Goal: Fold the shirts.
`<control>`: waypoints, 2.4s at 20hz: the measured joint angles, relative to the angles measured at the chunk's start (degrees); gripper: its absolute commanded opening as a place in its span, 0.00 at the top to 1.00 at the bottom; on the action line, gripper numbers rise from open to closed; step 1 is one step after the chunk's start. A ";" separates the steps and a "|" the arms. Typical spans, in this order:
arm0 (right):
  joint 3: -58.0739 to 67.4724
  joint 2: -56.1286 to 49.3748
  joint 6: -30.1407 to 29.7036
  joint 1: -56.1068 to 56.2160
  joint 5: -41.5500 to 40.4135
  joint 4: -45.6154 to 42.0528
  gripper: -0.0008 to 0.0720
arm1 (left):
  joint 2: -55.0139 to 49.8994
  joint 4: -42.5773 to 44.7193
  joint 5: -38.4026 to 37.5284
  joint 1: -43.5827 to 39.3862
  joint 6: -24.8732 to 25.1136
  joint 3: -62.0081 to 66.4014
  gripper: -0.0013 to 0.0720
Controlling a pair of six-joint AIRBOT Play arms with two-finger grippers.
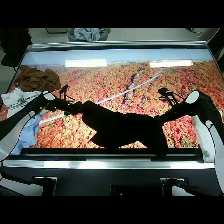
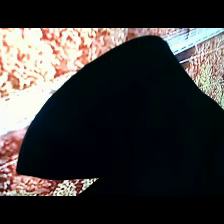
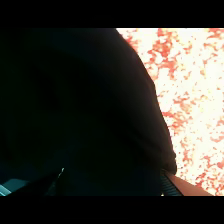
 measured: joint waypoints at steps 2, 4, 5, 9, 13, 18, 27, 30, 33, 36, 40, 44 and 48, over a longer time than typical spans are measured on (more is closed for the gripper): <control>-0.33 -1.66 0.39 -0.31 -0.11 -0.94 0.04 | 0.42 -0.07 -0.28 -0.07 0.57 0.00 0.95; -0.52 -4.07 0.61 -0.44 1.25 -0.57 0.56 | 0.61 -0.13 -0.39 -0.15 0.90 0.00 0.95; -0.57 -5.11 0.59 -0.42 1.81 0.28 0.92 | 0.70 -0.15 -0.52 -0.15 0.96 0.00 0.95; 1.62 -5.53 0.26 -0.57 2.95 1.44 0.93 | 3.21 -0.13 -0.66 0.28 2.69 3.45 0.95; 12.98 1.88 -0.83 -0.55 0.20 -1.29 0.93 | 10.40 -0.11 0.81 1.95 4.98 16.55 0.95; 32.20 16.59 -0.57 -0.57 -6.58 -10.38 0.93 | 22.03 0.87 3.21 8.33 3.43 38.42 0.95; 39.82 31.19 3.61 -0.57 0.31 -22.14 0.93 | 38.14 8.07 2.97 19.52 -4.85 44.50 0.95; 40.02 31.63 3.96 -0.55 7.87 -23.34 0.93 | 39.43 10.01 -0.09 20.96 -5.14 43.76 0.95; 38.14 29.97 4.24 -0.57 16.79 -23.47 0.93 | 39.87 11.26 -4.66 20.72 -4.11 38.53 0.95; 30.36 26.91 4.66 -0.57 20.39 -21.11 0.93 | 39.56 11.98 -5.95 17.94 -1.14 27.19 0.95; 16.41 19.41 4.94 -0.59 9.01 -18.43 0.93 | 35.01 12.35 -1.20 13.62 3.69 10.01 0.95; 12.35 6.38 9.27 -0.59 -11.02 -17.25 0.93 | 24.35 11.61 6.73 11.72 5.53 2.75 0.95; 12.04 -4.31 16.68 -0.59 -27.26 -14.43 0.63 | 15.26 8.28 11.91 11.08 6.14 0.98 0.95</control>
